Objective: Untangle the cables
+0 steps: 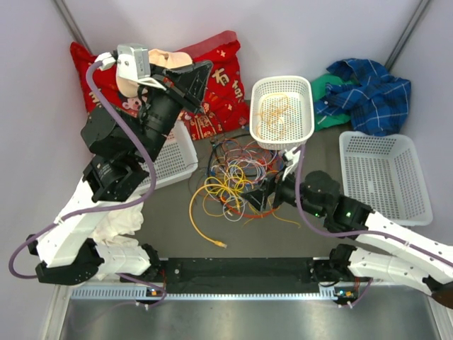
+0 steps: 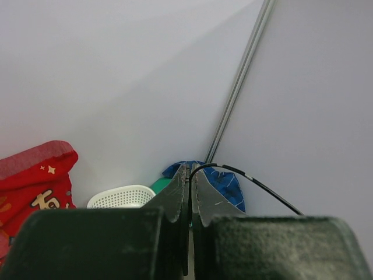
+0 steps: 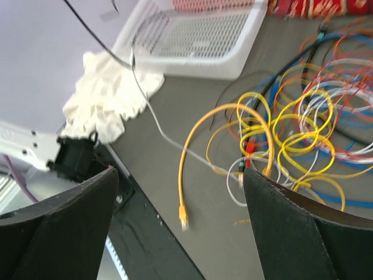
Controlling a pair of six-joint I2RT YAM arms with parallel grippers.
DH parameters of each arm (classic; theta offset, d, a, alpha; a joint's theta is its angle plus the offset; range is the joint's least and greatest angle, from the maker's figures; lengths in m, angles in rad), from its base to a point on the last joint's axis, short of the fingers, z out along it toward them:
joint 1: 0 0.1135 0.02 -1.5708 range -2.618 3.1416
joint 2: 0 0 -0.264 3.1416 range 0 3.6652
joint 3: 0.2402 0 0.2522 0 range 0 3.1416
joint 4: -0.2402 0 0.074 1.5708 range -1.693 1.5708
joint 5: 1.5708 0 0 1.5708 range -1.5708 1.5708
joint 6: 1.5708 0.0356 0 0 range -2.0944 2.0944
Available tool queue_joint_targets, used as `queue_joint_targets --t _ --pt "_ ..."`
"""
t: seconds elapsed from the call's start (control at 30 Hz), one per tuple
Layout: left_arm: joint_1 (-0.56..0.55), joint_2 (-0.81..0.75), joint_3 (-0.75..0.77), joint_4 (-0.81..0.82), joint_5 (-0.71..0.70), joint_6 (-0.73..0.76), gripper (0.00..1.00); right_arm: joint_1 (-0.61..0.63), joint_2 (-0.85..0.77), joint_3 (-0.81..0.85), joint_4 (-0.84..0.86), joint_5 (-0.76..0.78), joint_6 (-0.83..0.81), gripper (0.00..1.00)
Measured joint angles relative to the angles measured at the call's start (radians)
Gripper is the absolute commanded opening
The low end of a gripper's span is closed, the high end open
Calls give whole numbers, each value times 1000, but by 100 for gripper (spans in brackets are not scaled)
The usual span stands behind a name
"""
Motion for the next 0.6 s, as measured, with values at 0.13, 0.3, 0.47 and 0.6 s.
queue_joint_targets --t 0.13,0.3,0.47,0.6 --pt "0 2 0 -6 1 2 0 9 6 -70 15 -43 7 86" --pt "0 2 0 -6 1 2 0 10 86 -71 74 -90 3 86" --pt "0 2 0 -12 2 -1 0 11 215 -44 137 -117 -13 84" --pt "0 2 1 -18 2 -2 0 15 324 10 188 -138 -19 45"
